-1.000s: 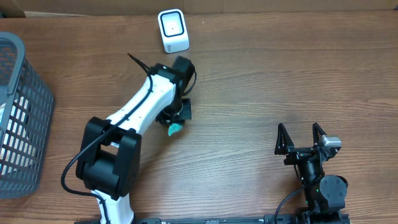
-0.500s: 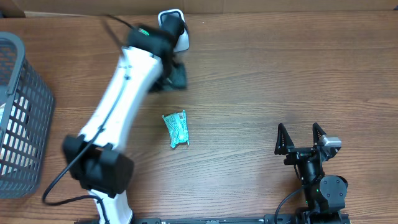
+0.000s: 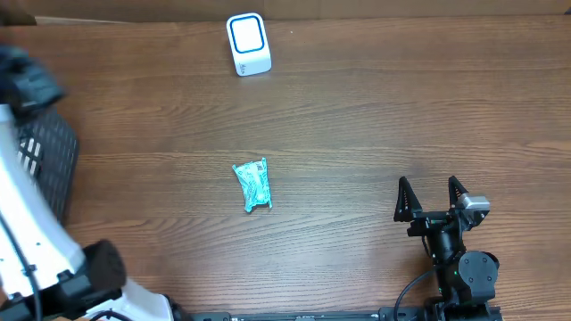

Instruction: Scan the item barcode

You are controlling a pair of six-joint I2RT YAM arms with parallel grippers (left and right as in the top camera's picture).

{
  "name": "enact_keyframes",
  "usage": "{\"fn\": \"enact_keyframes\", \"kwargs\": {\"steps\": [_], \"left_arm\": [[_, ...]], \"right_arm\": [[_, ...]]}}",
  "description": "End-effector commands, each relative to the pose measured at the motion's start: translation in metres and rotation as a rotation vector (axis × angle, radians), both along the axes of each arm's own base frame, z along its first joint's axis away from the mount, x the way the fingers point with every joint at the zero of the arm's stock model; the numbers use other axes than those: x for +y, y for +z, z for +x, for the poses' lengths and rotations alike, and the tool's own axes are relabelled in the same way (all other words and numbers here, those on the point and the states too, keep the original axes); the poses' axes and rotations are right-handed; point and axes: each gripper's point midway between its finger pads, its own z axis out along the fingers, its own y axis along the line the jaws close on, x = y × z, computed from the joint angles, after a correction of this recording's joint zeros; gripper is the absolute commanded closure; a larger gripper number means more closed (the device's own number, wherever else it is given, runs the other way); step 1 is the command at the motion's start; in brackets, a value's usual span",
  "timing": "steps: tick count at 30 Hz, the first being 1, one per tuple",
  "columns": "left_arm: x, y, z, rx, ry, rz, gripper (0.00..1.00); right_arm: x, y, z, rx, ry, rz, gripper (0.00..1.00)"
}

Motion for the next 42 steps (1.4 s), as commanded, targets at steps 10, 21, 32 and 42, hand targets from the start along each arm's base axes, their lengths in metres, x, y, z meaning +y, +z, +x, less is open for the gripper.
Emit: {"fn": "enact_keyframes", "kwargs": {"steps": [10, 21, 32, 42], "left_arm": [[0.111, -0.079, -0.021, 0.11, 0.131, -0.027, 0.42], [0.141, -0.192, -0.019, 0.227, 0.1, 0.029, 0.08], [0.144, -0.242, 0.003, 0.217, -0.111, 0.069, 0.0], [0.148, -0.3, -0.008, 0.323, -0.102, -0.01, 0.0]], "right_arm": [[-0.001, -0.001, 0.0, -0.007, -0.005, 0.002, 0.0], [-0.001, -0.001, 0.0, -0.007, -0.005, 0.002, 0.0], [-0.001, -0.001, 0.0, -0.007, -0.005, 0.002, 0.0], [-0.001, -0.001, 0.0, -0.008, -0.005, 0.002, 0.0]]}}
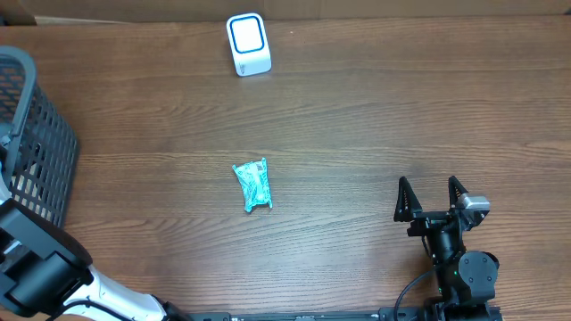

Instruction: Scan the item barcode

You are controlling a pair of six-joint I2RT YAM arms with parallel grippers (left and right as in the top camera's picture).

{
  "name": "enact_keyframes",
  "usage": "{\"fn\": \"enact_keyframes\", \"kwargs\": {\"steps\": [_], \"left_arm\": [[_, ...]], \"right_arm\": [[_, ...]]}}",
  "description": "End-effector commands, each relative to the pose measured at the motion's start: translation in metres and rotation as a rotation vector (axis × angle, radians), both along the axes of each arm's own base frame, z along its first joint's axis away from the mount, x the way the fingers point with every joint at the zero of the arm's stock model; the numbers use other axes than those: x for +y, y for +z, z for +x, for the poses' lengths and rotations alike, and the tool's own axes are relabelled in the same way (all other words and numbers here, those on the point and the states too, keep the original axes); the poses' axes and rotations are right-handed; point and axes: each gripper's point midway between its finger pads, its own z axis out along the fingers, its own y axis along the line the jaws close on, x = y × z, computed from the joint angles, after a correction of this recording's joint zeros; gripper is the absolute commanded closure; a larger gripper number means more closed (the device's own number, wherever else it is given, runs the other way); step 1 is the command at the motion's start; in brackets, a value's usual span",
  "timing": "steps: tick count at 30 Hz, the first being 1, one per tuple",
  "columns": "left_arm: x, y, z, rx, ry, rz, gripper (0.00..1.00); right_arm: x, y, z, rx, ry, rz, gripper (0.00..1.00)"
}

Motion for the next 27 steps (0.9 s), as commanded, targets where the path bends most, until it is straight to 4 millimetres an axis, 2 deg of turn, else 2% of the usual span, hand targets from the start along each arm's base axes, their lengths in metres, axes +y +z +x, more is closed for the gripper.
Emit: {"fn": "enact_keyframes", "kwargs": {"steps": [1, 5, 7, 12, 15, 20, 25, 27], "left_arm": [[-0.003, -0.065, -0.014, 0.125, -0.015, -0.079, 0.01], [0.001, -0.077, -0.021, 0.177, 0.0, -0.069, 0.01], [0.002, -0.08, -0.018, 0.167, -0.006, -0.07, 0.02], [-0.01, -0.071, 0.005, 0.066, -0.085, -0.154, 0.05], [-0.007, -0.065, 0.006, 0.053, -0.081, -0.156, 0.05], [0.002, -0.067, -0.006, 0.086, -0.049, -0.135, 0.07], [0.017, -0.066, -0.029, 0.158, 0.035, -0.084, 0.07], [0.017, -0.068, -0.033, 0.163, 0.042, -0.088, 0.11]], "right_arm": [[-0.001, -0.001, 0.0, -0.007, -0.005, 0.002, 0.0], [-0.001, -0.001, 0.0, -0.007, -0.005, 0.002, 0.0], [-0.001, -0.001, 0.0, -0.008, -0.005, 0.002, 0.0], [-0.001, -0.001, 0.0, -0.007, -0.005, 0.002, 0.0], [-0.001, -0.001, 0.0, -0.007, -0.005, 0.002, 0.0], [-0.001, -0.001, 0.0, -0.007, -0.005, 0.002, 0.0], [-0.001, -0.001, 0.0, -0.007, -0.005, 0.002, 0.0], [-0.001, -0.001, 0.0, -0.007, -0.005, 0.002, 0.0]]}}
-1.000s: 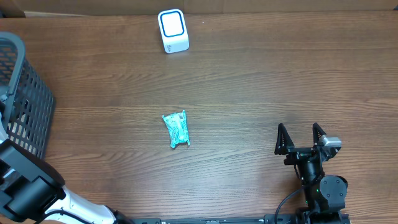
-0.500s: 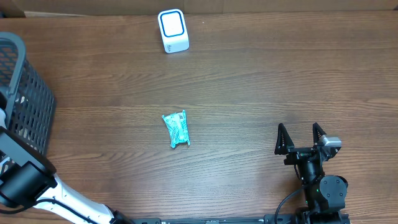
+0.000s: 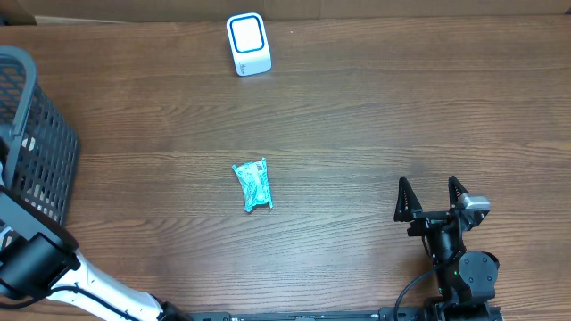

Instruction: Scan the item barcode

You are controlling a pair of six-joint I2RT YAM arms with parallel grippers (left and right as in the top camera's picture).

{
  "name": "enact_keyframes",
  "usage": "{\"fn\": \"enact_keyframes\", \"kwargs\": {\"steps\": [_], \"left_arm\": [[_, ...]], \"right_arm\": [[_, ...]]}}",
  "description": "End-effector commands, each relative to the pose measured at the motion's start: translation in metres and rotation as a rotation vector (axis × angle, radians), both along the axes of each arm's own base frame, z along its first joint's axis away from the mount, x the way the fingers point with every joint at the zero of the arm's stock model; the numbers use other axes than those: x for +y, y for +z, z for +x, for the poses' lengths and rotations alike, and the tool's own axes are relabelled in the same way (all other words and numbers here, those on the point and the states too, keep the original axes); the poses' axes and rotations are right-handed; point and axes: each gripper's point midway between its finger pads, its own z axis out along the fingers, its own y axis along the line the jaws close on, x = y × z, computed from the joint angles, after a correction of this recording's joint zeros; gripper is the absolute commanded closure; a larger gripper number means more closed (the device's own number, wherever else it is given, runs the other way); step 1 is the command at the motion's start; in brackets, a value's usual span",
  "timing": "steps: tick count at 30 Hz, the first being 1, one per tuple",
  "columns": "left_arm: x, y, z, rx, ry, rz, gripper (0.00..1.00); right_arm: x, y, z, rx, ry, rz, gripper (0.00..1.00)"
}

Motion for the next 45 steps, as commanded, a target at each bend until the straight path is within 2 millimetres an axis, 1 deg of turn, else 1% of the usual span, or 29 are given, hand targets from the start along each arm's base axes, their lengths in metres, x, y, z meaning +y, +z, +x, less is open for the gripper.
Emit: {"fn": "enact_keyframes", "kwargs": {"steps": [1, 4, 6, 7, 8, 10, 11, 13, 15, 17, 19, 22, 25, 28, 30, 32, 34, 36, 40, 41, 43, 44, 45], "left_arm": [[0.011, -0.009, -0.016, 0.048, 0.047, 0.018, 0.15], [0.007, -0.02, -0.021, 0.063, 0.055, -0.001, 0.25], [0.003, -0.031, -0.025, 0.081, 0.054, -0.019, 0.35], [0.0, -0.036, -0.026, 0.09, 0.054, -0.03, 0.44], [-0.002, -0.043, -0.029, 0.101, 0.053, -0.042, 0.59], [-0.007, -0.051, -0.029, 0.112, 0.047, -0.066, 0.87], [-0.009, -0.053, -0.028, 0.111, 0.045, -0.073, 0.95], [-0.01, -0.051, -0.026, 0.106, 0.055, -0.073, 0.96], [-0.01, -0.045, -0.024, 0.1, 0.053, -0.068, 0.96], [-0.006, -0.033, -0.02, 0.08, 0.07, -0.058, 0.96], [0.0, -0.012, -0.013, 0.039, 0.11, -0.037, 0.96], [0.007, 0.028, 0.003, -0.043, 0.121, -0.017, 0.96], [0.015, 0.08, 0.013, -0.13, 0.169, 0.025, 0.96], [0.016, 0.129, 0.017, -0.215, 0.2, 0.062, 0.96], [0.013, 0.154, 0.021, -0.27, 0.187, 0.076, 0.96], [0.009, 0.17, 0.02, -0.305, 0.189, 0.09, 0.96], [0.007, 0.177, 0.017, -0.314, 0.194, 0.096, 0.96], [0.006, 0.176, 0.016, -0.305, 0.196, 0.091, 0.96], [0.004, 0.158, 0.014, -0.265, 0.201, 0.061, 0.96], [0.005, 0.152, 0.013, -0.253, 0.203, 0.054, 0.92], [0.007, 0.141, 0.014, -0.233, 0.206, 0.039, 0.65], [0.008, 0.133, 0.015, -0.221, 0.206, 0.03, 0.49], [0.01, 0.127, 0.017, -0.213, 0.199, 0.026, 0.42]], "right_arm": [[-0.001, -0.001, 0.0, -0.007, -0.005, 0.002, 0.0], [-0.001, -0.001, 0.0, -0.007, -0.005, 0.002, 0.0], [-0.001, -0.001, 0.0, -0.007, -0.005, 0.002, 0.0], [-0.001, -0.001, 0.0, -0.007, -0.005, 0.002, 0.0], [-0.001, -0.001, 0.0, -0.007, -0.005, 0.002, 0.0], [-0.001, -0.001, 0.0, -0.007, -0.005, 0.002, 0.0], [-0.001, -0.001, 0.0, -0.007, -0.005, 0.002, 0.0], [-0.001, -0.001, 0.0, -0.007, -0.005, 0.002, 0.0], [-0.001, -0.001, 0.0, -0.007, -0.005, 0.002, 0.0], [-0.001, -0.001, 0.0, -0.007, -0.005, 0.002, 0.0], [-0.001, -0.001, 0.0, -0.007, -0.005, 0.002, 0.0], [-0.001, -0.001, 0.0, -0.007, -0.005, 0.002, 0.0], [-0.001, -0.001, 0.0, -0.007, -0.005, 0.002, 0.0], [-0.001, -0.001, 0.0, -0.007, -0.005, 0.002, 0.0], [-0.001, -0.001, 0.0, -0.007, -0.005, 0.002, 0.0], [-0.001, -0.001, 0.0, -0.007, -0.005, 0.002, 0.0], [-0.001, -0.001, 0.0, -0.007, -0.005, 0.002, 0.0], [-0.001, -0.001, 0.0, -0.007, -0.005, 0.002, 0.0], [-0.001, -0.001, 0.0, -0.007, -0.005, 0.002, 0.0], [-0.001, -0.001, 0.0, -0.007, -0.005, 0.002, 0.0], [-0.001, -0.001, 0.0, -0.007, -0.005, 0.002, 0.0], [-0.001, -0.001, 0.0, -0.007, -0.005, 0.002, 0.0], [-0.001, -0.001, 0.0, -0.007, -0.005, 0.002, 0.0]]}}
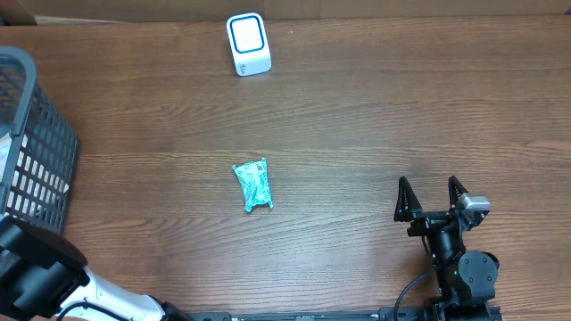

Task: Scan the item barcode
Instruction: 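Reach into the basket and grasp the clear plastic bag with left gripper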

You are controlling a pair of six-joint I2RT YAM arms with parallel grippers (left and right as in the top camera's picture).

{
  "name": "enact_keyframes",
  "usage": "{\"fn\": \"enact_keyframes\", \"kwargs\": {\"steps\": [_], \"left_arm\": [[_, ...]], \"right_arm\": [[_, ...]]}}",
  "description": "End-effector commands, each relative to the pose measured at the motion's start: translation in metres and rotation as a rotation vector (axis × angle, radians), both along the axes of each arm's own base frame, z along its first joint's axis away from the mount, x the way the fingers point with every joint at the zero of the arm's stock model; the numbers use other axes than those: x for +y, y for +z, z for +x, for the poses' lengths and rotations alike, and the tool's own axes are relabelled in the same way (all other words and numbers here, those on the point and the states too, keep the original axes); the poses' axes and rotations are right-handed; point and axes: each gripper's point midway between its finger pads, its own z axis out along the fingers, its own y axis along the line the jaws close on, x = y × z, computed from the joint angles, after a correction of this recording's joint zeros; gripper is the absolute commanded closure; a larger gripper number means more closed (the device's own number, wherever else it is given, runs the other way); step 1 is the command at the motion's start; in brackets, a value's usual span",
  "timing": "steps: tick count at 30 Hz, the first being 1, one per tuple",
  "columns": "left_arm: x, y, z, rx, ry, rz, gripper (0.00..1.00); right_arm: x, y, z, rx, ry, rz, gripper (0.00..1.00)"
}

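Observation:
A teal snack packet (pixel 252 185) lies flat near the middle of the table, with a small dark patch near its upper end. The white barcode scanner (pixel 247 43), with a blue ring on its face, stands at the far edge. My right gripper (pixel 431 198) rests open near the front right, well clear of the packet, with nothing between its fingers (pixel 404 200). Of my left arm (pixel 40 278) only a black joint and a white link show at the bottom left corner; its gripper is out of frame.
A black wire basket (pixel 36 152) stands at the left edge with something pale inside. The wooden table (pixel 375 116) is bordered by a cardboard strip along the far edge.
My left arm has drawn back toward the bottom left corner, uncovering more of the basket's front side. The packet, scanner and right gripper are where they were.
At first my left arm reached over the basket, hiding most of it. Then it sat lower at the left edge with the basket's rim showing. Now it lies in the bottom corner. The packet, scanner and right arm kept their places throughout.

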Motion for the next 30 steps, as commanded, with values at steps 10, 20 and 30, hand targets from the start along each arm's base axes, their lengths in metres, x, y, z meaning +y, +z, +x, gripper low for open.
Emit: {"fn": "enact_keyframes", "kwargs": {"steps": [10, 20, 30], "left_arm": [[0.02, -0.095, 0.022, 0.135, -0.157, -0.053, 0.21], [0.039, -0.124, 0.03, 0.115, -0.177, -0.045, 0.13], [0.035, -0.187, 0.028, 0.165, -0.156, -0.143, 0.18]], "right_arm": [[-0.001, -0.001, 0.0, -0.007, -0.005, 0.003, 0.0], [-0.001, -0.001, 0.0, -0.007, -0.005, 0.003, 0.0], [-0.001, -0.001, 0.0, -0.007, -0.005, 0.003, 0.0]]}}
